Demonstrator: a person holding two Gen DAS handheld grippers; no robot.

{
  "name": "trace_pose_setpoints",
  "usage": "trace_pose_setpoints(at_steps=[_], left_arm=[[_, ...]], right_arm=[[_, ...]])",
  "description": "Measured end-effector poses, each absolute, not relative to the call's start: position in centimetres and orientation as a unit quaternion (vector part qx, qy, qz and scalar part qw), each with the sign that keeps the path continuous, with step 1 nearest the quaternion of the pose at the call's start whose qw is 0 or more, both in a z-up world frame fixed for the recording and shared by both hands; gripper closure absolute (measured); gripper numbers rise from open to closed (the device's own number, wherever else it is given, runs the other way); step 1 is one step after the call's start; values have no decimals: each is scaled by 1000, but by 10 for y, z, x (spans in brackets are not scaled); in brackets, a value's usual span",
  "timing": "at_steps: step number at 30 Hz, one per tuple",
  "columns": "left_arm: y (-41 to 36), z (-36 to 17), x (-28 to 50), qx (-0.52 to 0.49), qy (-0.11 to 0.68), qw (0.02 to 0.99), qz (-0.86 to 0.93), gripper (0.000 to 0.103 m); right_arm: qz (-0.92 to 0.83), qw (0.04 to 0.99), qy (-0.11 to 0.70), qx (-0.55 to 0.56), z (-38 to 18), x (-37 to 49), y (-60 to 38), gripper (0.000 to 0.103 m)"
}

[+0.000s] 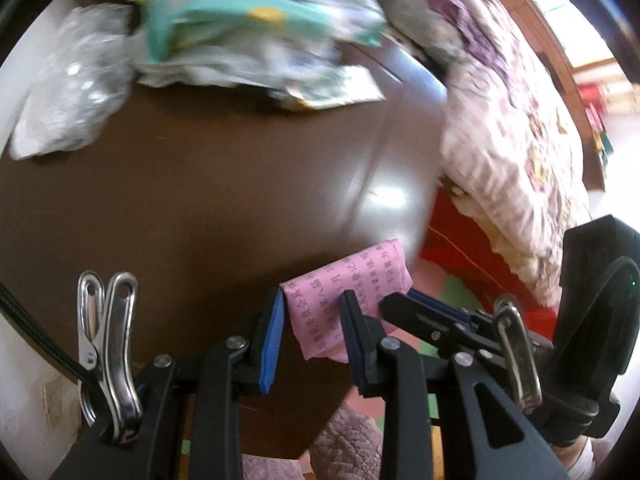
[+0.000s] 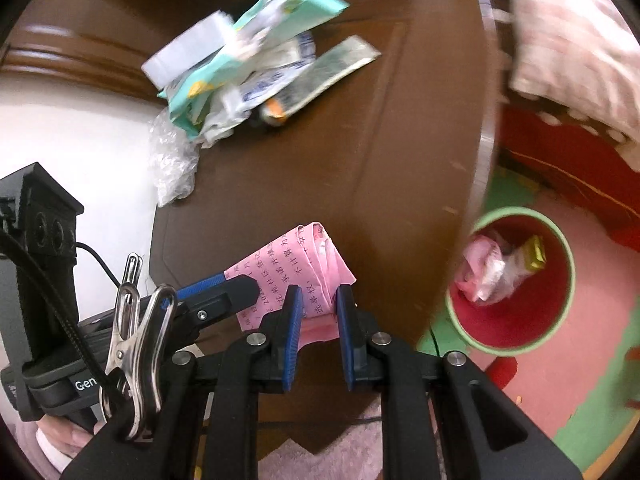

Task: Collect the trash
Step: 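Carry the pink slip over the bucket and open the right tool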

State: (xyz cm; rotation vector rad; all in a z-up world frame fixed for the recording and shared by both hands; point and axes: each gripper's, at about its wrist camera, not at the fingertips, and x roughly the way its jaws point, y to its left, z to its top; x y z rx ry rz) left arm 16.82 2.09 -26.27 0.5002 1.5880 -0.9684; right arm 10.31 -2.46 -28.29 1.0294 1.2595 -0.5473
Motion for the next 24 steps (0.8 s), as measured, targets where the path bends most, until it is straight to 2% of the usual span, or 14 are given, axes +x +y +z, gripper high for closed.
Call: trace_pose_setpoints(at_steps=[14, 24], left_arm=[[-20, -262, 53, 267, 655, 530, -467, 77], [-42, -284, 1, 303, 646, 515, -475, 77]], right_arm=[[-309, 636, 521, 478, -243, -16, -43, 84], [-334, 620, 513, 490, -244, -76, -56, 83]])
